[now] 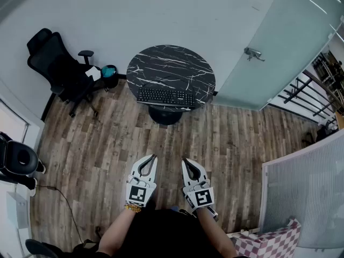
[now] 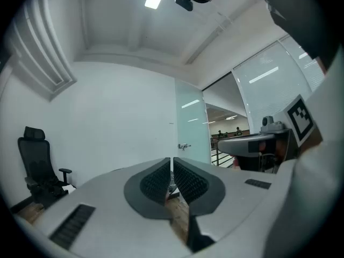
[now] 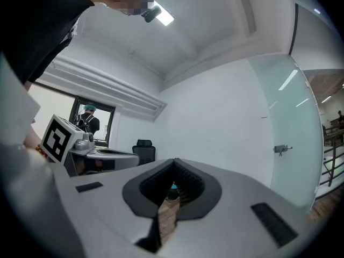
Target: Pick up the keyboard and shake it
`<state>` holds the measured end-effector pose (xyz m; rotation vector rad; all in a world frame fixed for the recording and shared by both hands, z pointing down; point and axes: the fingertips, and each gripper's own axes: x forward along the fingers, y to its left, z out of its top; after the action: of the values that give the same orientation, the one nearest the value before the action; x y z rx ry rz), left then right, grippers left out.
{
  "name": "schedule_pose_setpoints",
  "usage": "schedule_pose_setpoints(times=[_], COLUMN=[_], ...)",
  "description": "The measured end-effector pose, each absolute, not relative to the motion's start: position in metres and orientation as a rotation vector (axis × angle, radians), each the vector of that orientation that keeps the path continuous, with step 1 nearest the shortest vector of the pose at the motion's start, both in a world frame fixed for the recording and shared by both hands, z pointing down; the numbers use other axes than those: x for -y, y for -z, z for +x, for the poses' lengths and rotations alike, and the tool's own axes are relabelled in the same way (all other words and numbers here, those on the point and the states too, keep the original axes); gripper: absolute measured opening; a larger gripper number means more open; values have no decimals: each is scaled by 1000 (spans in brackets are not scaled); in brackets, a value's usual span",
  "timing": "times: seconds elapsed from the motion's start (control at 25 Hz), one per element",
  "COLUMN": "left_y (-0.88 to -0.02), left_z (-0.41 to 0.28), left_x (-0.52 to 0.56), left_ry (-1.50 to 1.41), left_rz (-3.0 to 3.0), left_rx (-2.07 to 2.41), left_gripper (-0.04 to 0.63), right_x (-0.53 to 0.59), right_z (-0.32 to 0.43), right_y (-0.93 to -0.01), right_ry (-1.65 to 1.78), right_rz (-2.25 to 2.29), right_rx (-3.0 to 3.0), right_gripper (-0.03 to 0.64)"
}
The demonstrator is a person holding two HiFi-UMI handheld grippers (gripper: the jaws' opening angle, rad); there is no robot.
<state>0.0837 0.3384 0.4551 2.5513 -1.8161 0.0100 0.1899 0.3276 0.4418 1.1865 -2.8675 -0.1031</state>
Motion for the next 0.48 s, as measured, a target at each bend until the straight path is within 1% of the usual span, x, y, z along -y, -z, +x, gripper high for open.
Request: schedule_pose_setpoints(times=[0.2, 0.32, 0.48], left_y=[-466, -469, -468], left_z=[35, 18, 4], left_x=[-324, -315, -294], left_ry=[-31, -46, -36], left_rz=[2562, 2546, 2607], left_rx=[1834, 1812, 1774], left_gripper=[28, 28, 28], right_x=[-312, -304, -287], right_z=[133, 115, 100], right_y=[-451, -451, -453], right_ry=[164, 202, 143], right_rz=[1153, 1206, 1261], right_rx=[2840, 2787, 2776], right_gripper=[31, 32, 32])
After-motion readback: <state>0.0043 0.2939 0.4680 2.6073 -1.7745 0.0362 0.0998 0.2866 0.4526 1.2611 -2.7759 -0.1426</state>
